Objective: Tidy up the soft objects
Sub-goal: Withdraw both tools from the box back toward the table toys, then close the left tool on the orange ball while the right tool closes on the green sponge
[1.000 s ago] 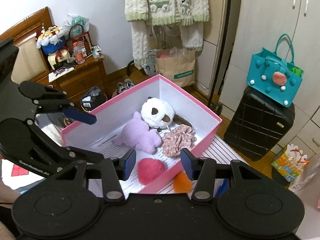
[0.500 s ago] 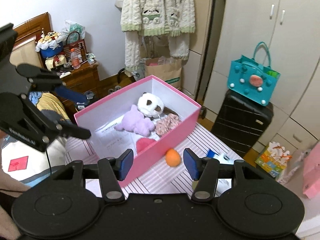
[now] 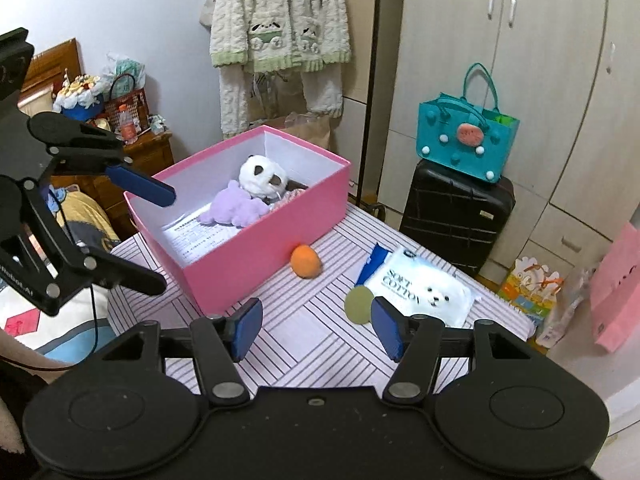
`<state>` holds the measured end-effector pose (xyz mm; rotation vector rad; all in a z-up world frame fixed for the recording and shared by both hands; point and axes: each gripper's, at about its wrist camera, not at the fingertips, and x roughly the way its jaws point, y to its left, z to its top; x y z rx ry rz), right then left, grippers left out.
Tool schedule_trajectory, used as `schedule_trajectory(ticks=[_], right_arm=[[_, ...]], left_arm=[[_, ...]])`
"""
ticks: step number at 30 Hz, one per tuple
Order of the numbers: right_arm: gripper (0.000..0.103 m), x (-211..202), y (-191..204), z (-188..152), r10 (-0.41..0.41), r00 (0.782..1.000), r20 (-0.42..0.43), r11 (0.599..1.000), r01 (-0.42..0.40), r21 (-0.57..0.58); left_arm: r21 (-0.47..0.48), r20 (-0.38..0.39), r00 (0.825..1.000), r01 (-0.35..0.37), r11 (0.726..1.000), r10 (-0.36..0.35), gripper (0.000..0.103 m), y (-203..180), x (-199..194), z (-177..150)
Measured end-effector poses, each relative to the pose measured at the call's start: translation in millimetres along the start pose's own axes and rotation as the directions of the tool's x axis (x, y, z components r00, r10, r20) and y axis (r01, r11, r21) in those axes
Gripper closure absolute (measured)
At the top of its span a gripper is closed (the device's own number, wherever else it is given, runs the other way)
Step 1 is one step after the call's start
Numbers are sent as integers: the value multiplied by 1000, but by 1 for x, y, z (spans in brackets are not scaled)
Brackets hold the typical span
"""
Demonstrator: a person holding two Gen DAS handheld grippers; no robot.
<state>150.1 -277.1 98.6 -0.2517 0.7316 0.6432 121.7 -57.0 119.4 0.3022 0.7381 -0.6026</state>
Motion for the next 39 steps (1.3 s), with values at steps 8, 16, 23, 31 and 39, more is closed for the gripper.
schedule_trajectory(ticks=[8, 16, 23, 31, 39], right_arm=[[38, 26, -21, -39, 6, 993, 118, 1000, -4, -22], [38, 73, -31, -60, 21, 992, 121, 992, -6, -124], [38, 102, -65, -64, 67, 994, 85, 997, -64, -35], [38, 126, -76, -66, 68, 993, 99, 994, -59, -93], [39, 135, -77, -70, 101, 992, 79, 979, -86, -183]], left_arm=[[188, 69, 994, -96, 977, 85, 27, -36, 37, -7], [20, 54, 994, -101, 995, 99, 27, -42, 85, -22], [-113, 114, 952, -273, 956, 285, 29, -43, 125, -35], [-217, 80, 868, -464, 859, 489, 44, -36, 163, -33], [-281, 16, 808, -562, 778, 590, 57, -29, 190, -25]])
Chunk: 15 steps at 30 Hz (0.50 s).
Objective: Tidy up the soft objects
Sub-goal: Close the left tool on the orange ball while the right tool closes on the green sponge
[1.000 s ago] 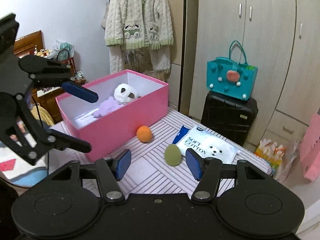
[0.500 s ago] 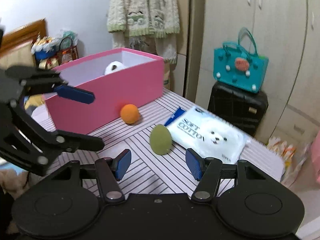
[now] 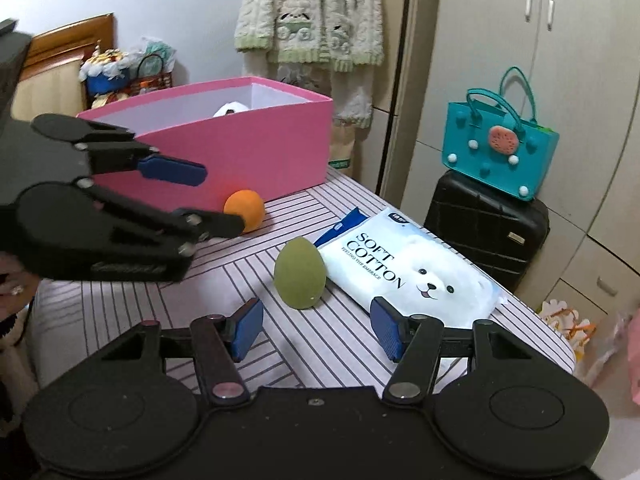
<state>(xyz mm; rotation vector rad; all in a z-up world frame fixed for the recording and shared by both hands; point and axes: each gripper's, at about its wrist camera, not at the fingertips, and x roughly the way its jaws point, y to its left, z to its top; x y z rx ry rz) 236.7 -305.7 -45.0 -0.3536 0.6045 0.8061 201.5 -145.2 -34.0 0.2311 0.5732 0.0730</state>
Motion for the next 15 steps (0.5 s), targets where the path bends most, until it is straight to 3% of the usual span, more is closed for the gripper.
schedule_trajectory(ticks=[2, 7, 15], right_arm=[[40, 3, 0, -1, 12, 1000, -3, 1000, -12, -12], [44, 15, 2, -1, 26, 1000, -5, 999, -26, -45], [45, 37, 9, 3, 24, 1000, -4, 994, -24, -105]], left_arm=[[-29, -17, 1000, -12, 1000, 11, 67, 2, 6, 1], [-75, -55, 997, -50, 996, 46, 67, 9, 25, -1], [-74, -100, 991, -97, 993, 90, 66, 4, 40, 2]])
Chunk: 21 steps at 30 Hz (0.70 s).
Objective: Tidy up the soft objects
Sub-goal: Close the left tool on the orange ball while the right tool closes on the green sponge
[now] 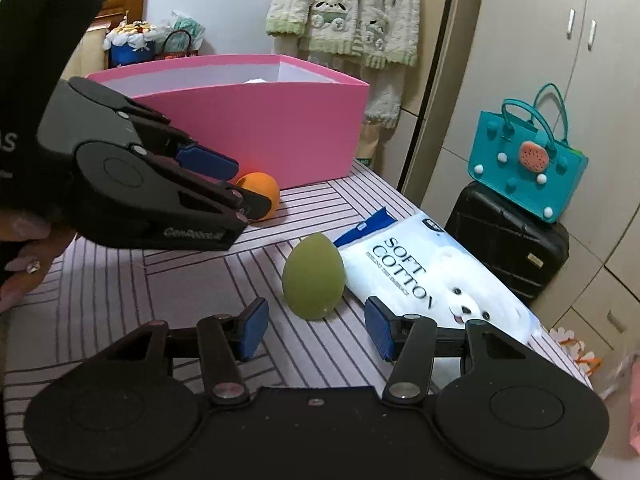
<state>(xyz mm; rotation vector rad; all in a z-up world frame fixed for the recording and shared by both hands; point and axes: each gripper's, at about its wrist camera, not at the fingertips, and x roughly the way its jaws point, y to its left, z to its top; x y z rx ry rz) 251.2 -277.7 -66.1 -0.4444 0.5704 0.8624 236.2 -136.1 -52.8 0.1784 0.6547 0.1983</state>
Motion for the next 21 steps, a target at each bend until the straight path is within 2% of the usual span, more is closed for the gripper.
schedule_trajectory(ticks=[5, 9, 14, 15, 17, 19, 21], right_arm=[[45, 11, -3, -1, 22, 1000, -7, 1000, -22, -7], [46, 16, -5, -2, 50, 999, 7, 999, -50, -4], [51, 18, -7, -3, 68, 997, 30, 997, -69, 37], [53, 18, -8, -3, 68, 997, 35, 996, -70, 48], [63, 17, -9, -4, 57, 997, 43, 997, -60, 53], [64, 14, -11, -6, 72, 996, 44, 995, -75, 63], [64, 10, -11, -8, 76, 996, 45, 995, -79, 69]], left_arm=[[-18, 1, 999, -37, 999, 37, 66, -1, 6, 3], [-11, -3, 999, -35, 999, 35, 64, -2, 8, 3], [-26, -8, 999, -47, 999, 47, 54, -8, 15, -4], [-15, -1, 998, -63, 998, 63, 54, -11, 16, -5], [-49, 8, 999, -50, 998, 50, 54, -7, 16, -3], [-84, 9, 999, -47, 995, 48, 56, -1, 17, -2], [-102, 4, 998, -62, 993, 63, 64, 2, 19, -2]])
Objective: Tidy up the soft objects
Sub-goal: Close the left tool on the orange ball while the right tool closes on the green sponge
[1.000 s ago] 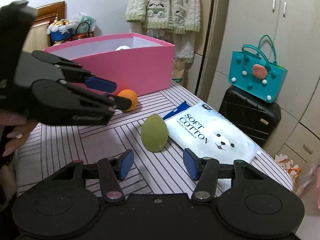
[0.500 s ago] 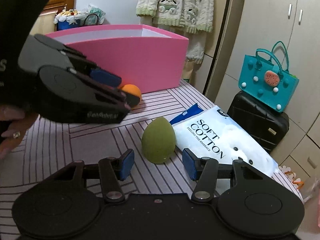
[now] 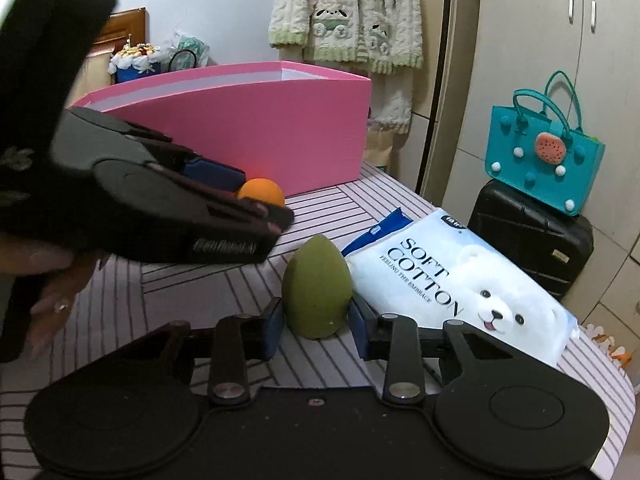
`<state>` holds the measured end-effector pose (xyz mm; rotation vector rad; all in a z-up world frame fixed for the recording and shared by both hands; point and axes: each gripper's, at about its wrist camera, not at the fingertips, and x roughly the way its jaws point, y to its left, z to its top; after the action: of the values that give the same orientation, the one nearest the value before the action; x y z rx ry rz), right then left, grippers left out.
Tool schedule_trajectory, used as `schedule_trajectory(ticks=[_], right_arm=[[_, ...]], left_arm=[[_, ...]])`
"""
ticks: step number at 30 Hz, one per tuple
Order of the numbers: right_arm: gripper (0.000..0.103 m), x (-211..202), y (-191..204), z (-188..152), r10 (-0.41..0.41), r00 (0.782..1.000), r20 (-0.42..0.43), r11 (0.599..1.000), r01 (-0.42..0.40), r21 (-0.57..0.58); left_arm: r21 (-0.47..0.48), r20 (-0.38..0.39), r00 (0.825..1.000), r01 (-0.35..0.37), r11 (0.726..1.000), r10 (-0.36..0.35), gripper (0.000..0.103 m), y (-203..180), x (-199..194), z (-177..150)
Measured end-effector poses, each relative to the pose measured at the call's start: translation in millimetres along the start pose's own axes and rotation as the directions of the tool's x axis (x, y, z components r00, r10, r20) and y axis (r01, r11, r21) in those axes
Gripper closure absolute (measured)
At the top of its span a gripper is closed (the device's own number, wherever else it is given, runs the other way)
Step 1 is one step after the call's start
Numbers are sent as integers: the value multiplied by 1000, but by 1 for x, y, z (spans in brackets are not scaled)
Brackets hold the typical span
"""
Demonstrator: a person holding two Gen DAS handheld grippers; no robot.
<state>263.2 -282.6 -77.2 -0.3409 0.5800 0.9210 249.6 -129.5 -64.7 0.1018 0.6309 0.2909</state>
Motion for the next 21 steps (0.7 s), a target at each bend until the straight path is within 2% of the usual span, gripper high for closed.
schedule_trajectory(ticks=[1, 4, 6, 9, 16, 21], right_arm=[[64, -2, 1, -1, -1, 1000, -3, 1000, 1, 1], [64, -10, 4, -4, -12, 1000, 5, 1000, 12, 4], [64, -16, 6, -5, -20, 1000, 14, 1000, 20, 11], [64, -24, 8, -5, -36, 999, 30, 999, 35, 26], [64, -34, 5, -8, -50, 998, 25, 995, 48, 92], [64, -30, 3, -9, -55, 998, -6, 985, 56, 160]], left_arm=[[1, 1, 1000, -14, 1000, 14, 67, 1, 1, -1], [-2, -7, 999, -43, 999, 43, 66, 1, 5, -4], [-15, -3, 999, -42, 999, 42, 66, 3, 4, -6], [-23, 11, 999, -43, 999, 43, 72, 5, 3, -6], [-10, -1, 1000, -4, 1000, 4, 74, 10, 2, -6], [-24, -22, 998, 55, 998, -56, 74, 17, -2, -5]])
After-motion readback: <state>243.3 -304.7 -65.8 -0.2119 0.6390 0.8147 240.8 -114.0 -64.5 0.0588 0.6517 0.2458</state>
